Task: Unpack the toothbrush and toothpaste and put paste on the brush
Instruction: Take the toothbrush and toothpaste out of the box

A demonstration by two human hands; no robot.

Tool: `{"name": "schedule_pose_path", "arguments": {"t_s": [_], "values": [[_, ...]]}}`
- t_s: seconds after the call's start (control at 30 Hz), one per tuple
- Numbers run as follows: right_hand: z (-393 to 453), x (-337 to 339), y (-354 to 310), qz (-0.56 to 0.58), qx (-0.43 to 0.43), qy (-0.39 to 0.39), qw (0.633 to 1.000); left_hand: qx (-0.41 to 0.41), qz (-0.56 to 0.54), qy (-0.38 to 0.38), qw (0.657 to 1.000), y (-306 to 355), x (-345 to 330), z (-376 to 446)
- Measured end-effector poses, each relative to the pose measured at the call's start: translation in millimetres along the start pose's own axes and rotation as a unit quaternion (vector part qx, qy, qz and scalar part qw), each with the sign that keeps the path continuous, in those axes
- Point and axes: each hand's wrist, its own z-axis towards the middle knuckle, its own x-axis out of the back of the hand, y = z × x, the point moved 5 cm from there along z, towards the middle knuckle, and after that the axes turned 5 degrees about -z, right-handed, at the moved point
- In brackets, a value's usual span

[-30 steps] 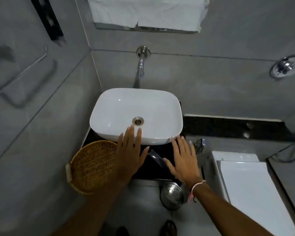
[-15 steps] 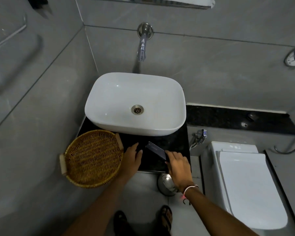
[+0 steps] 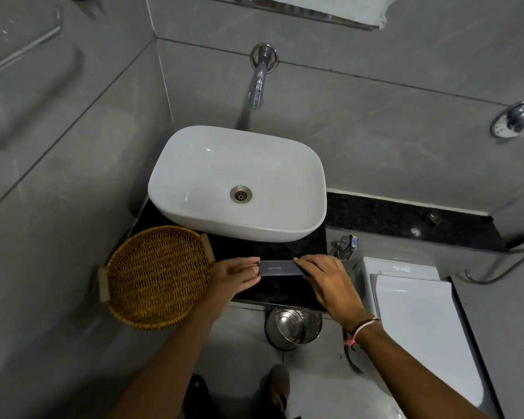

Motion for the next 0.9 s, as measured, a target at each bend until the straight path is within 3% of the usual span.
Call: {"name": "schedule_pose_path", "arguments": {"t_s": [0.4, 0.57, 0.73, 0.9], "values": [[10.7, 10.0, -5.0, -0.034, 0.023, 0.013, 0.999, -0.022, 0.112, 0.019, 0.993, 8.6, 2.9, 9.5], [26.0, 37.1, -12.9, -0.105, 0.072, 0.041, 0.991, 0.025, -0.043, 0.010, 0.999, 8.3, 2.3, 10.5], [49.1, 59.8, -29.2, -0.210, 0.099, -0.031, 0.972, 0.114, -0.223, 0.016, 0.968, 4.2, -8.2, 9.1], [58.8, 72.7, -38.2, -0.235, 0.100, -0.056, 0.965, 0.125, -0.242, 0.031, 0.962, 0.0, -11.3, 11.4]]}}
